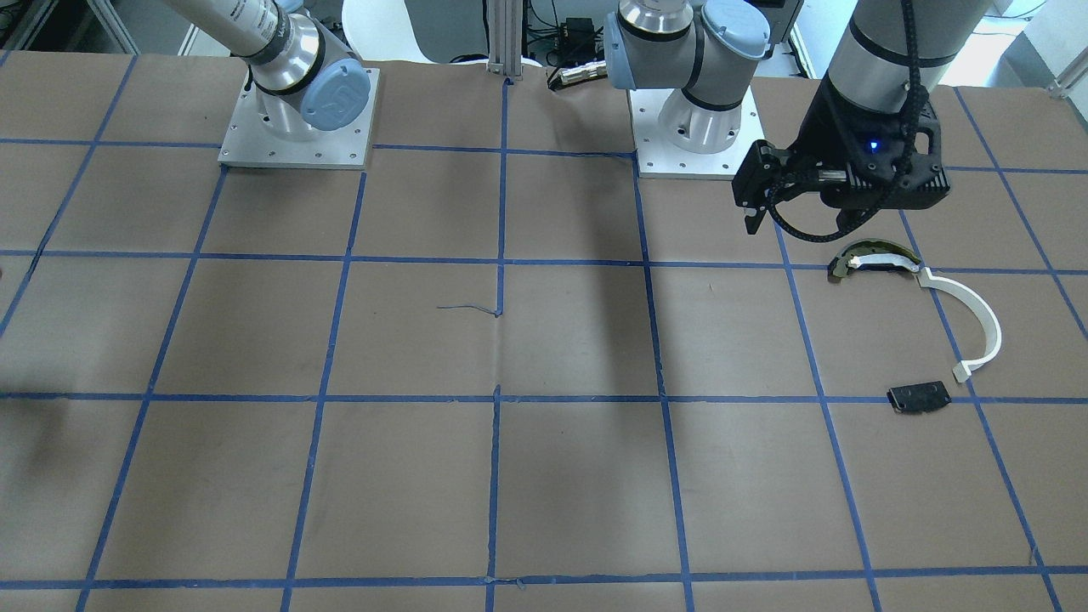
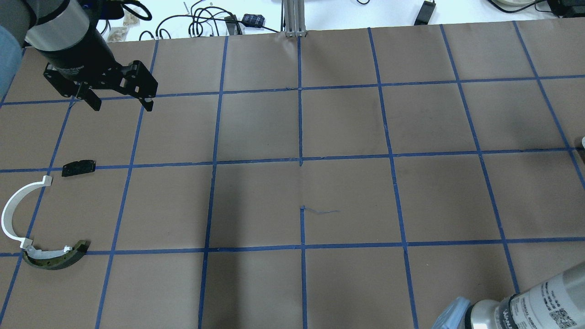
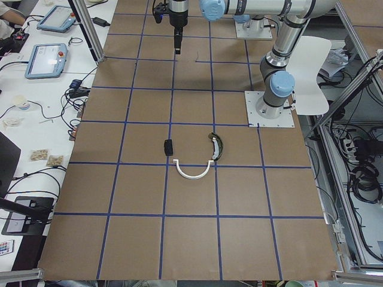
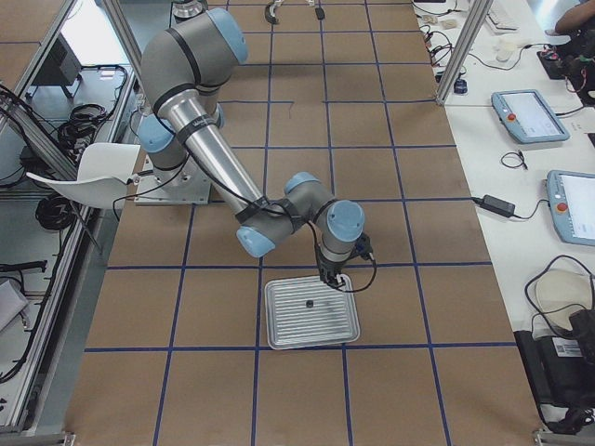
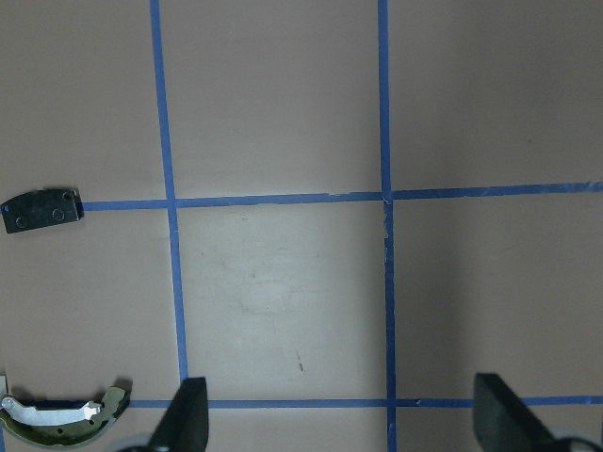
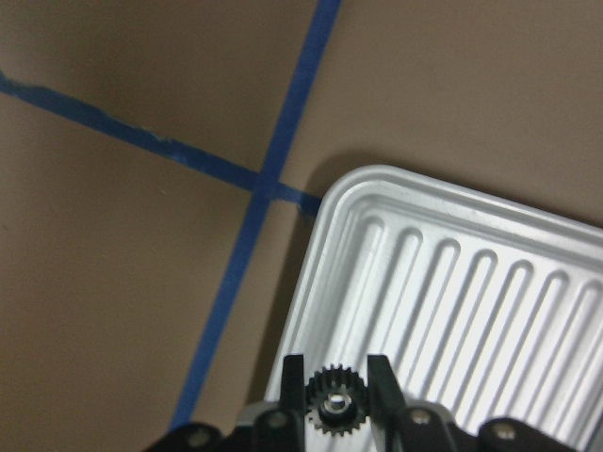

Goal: Place bearing gear from tray to pile

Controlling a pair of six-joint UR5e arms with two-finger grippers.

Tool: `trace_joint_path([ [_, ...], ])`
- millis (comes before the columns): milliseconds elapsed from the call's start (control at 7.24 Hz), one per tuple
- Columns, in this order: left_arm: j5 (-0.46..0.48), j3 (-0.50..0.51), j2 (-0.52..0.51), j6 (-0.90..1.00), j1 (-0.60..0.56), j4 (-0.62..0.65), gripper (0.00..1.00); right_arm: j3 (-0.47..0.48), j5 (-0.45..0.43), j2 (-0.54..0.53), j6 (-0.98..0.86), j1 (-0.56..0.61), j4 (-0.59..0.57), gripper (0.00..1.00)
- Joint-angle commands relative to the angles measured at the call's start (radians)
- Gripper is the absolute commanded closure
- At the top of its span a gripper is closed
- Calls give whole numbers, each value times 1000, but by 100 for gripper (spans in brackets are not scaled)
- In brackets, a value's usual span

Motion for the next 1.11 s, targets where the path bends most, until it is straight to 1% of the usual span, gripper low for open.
trace_joint_path([
  [0,0,0,0,0,1,0,0,30,32,-74,292,211,78,100],
  [138,-1,2,0,2,1,0,0,61,87,-104,465,298,80,100],
  [276,2,3,0,6,2,0,0,99,106,-117,631,392,80,100],
  [414,-4,6,0,6,8,0,0,143,106,-134,744,516,78,100],
  [553,-4,6,0,6,14,0,0,180,124,-138,890,631,77,100],
  [691,-4,9,0,8,18,0,0,188,161,-137,989,760,68,100],
  [829,-4,9,0,8,18,0,0,190,166,-134,1027,861,66,100],
  [967,-4,11,1,8,18,0,0,195,177,-117,1142,962,63,100],
])
